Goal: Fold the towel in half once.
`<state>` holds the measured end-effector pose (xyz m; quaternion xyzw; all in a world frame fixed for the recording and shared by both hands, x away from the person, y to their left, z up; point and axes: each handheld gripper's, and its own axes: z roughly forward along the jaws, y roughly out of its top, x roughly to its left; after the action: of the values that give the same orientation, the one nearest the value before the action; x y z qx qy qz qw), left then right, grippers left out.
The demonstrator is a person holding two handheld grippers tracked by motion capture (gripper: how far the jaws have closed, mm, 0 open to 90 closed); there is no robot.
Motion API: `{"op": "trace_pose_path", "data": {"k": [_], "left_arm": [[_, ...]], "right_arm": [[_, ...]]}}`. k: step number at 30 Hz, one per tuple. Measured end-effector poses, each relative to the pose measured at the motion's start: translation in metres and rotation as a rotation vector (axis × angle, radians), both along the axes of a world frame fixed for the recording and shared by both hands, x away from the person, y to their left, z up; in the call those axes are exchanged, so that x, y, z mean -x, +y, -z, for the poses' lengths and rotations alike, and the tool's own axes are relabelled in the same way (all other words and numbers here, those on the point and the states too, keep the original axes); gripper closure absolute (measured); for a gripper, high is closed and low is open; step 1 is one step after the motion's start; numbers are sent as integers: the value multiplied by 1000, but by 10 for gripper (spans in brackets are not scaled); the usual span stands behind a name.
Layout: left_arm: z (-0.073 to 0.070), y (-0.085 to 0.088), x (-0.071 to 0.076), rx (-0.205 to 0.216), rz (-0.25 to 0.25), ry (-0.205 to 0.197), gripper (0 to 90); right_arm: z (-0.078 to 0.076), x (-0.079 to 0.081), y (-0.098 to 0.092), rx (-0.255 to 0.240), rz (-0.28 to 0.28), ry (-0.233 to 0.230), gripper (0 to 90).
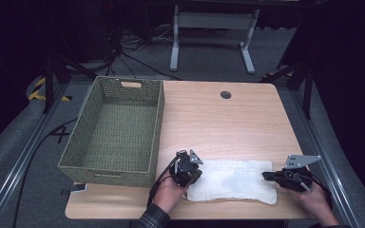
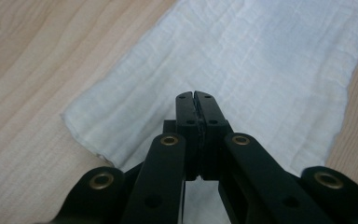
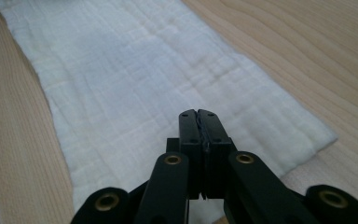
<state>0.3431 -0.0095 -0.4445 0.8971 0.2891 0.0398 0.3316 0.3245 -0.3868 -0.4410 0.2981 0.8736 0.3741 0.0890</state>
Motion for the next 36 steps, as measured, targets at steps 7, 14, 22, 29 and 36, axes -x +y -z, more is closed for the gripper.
{"op": "trace_pose_path", "data": {"k": [7, 14, 22, 29, 36], "left_arm": [[9, -3, -1, -27, 17, 11, 895], [10, -12, -13, -26, -12, -18, 895], [3, -11, -29, -19, -35, -19, 884], [-8, -5, -49, 17, -122, -52, 809], [-1, -2, -64, -11, -178, -46, 689]], "right_arm": [[9, -3, 3, 81, -4, 24, 895], [8, -17, -3, 97, 39, 5, 896], [6, -34, -6, 88, 55, -8, 885], [-4, -49, -12, 50, 100, -54, 791], [-6, -71, -24, 46, 152, -60, 727]]}}
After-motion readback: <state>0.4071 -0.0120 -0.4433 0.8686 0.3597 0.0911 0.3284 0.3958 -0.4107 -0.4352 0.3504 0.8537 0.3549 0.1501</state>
